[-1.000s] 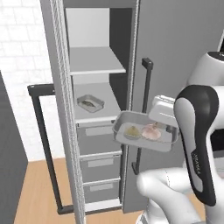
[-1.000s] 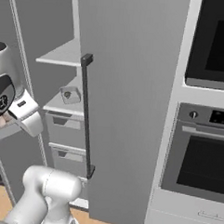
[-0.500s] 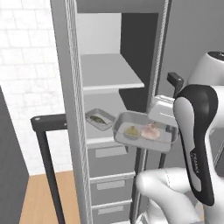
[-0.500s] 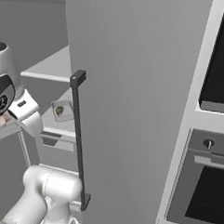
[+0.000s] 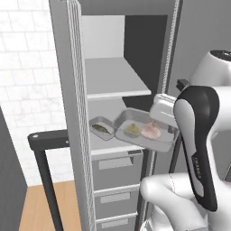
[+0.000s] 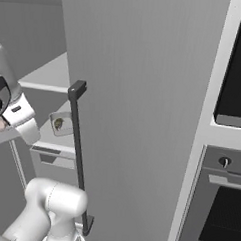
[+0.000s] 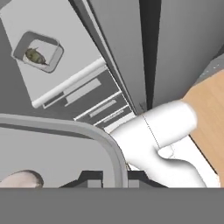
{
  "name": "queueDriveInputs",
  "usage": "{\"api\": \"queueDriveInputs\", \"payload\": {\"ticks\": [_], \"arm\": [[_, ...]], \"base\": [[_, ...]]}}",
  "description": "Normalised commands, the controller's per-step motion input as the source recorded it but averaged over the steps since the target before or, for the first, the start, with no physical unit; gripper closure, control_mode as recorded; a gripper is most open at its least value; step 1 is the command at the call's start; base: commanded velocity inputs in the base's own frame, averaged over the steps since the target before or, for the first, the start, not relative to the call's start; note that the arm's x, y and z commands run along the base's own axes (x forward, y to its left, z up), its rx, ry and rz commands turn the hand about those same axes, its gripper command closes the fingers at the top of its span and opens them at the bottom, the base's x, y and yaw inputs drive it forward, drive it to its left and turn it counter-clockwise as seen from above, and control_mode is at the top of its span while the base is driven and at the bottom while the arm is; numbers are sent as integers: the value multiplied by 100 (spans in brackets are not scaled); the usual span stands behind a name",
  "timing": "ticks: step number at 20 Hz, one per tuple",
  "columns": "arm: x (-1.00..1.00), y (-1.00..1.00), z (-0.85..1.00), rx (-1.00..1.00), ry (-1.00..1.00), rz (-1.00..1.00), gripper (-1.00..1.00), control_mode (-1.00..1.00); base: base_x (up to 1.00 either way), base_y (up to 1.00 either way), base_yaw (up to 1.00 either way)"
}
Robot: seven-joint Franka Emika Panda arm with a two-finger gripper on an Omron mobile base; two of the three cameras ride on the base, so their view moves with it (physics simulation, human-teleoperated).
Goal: Take the meat container that has the fish and place it on the second highest rack of the freezer. Then take the vegetable container that has the garlics and place it on the highest rack of the freezer.
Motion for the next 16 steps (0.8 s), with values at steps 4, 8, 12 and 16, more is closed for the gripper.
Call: {"api": "queueDriveInputs", "payload": {"ticks": [4, 8, 12, 16], "arm": [[10, 25, 38, 10, -18, -34, 100, -100], [36, 2, 39, 13, -17, -36, 100, -100], [85, 16, 10, 7, -4, -39, 100, -100], [98, 36, 0, 3, 0, -37, 100, -100]], "base": [[0, 0, 0], [0, 0, 0], [0, 0, 0], [0, 0, 0]]}}
